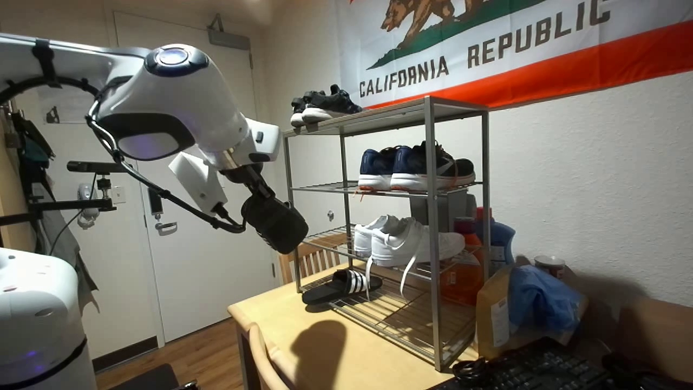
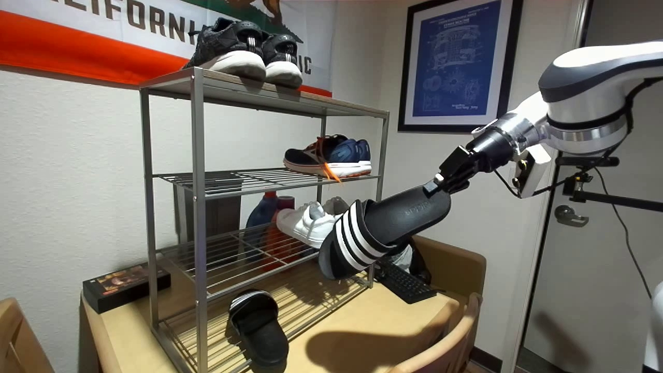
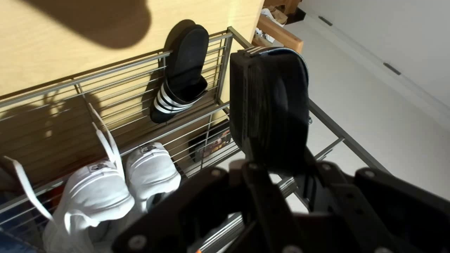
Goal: Remove the right slide sandal from the bottom shelf and place it on the topmost shelf of the shoe rack
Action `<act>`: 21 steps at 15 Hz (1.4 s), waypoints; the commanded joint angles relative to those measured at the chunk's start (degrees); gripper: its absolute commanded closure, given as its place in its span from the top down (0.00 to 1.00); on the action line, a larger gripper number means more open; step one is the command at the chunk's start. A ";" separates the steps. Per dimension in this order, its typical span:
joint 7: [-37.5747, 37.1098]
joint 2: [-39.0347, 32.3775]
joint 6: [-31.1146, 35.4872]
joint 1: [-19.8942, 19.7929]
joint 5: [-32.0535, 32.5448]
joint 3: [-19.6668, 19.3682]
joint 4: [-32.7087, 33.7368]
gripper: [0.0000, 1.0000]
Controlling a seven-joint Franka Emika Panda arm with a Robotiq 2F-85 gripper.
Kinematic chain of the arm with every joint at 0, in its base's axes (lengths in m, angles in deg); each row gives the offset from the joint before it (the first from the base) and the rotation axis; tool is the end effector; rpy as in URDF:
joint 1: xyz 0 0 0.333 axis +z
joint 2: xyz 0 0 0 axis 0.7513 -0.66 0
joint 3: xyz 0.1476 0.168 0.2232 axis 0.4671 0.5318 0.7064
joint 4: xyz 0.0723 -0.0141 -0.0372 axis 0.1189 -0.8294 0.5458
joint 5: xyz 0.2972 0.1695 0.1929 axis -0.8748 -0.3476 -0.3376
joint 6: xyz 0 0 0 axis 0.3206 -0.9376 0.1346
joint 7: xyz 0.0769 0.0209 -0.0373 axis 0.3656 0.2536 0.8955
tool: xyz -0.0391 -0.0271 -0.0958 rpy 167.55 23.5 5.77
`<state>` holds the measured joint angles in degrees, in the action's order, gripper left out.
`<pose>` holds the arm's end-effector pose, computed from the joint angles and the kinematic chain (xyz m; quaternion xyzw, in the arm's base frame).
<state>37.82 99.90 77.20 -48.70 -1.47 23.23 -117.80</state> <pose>0.2882 -0.1489 0.5407 -0.8975 0.0241 -0.3102 0.3125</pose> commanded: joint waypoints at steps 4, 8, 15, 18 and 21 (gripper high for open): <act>1.41 2.97 -2.80 5.63 -7.14 -2.75 2.63 0.07; 3.12 3.05 -4.35 7.17 -12.39 -4.10 4.04 0.07; 7.37 2.20 -7.14 6.41 -21.46 -3.90 5.54 0.07; 9.52 1.64 -9.19 5.55 -24.77 -3.77 5.94 0.07; 11.67 1.09 -11.59 4.75 -27.93 -3.74 6.18 0.07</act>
<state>46.78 102.70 69.38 -42.53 -25.37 19.48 -113.41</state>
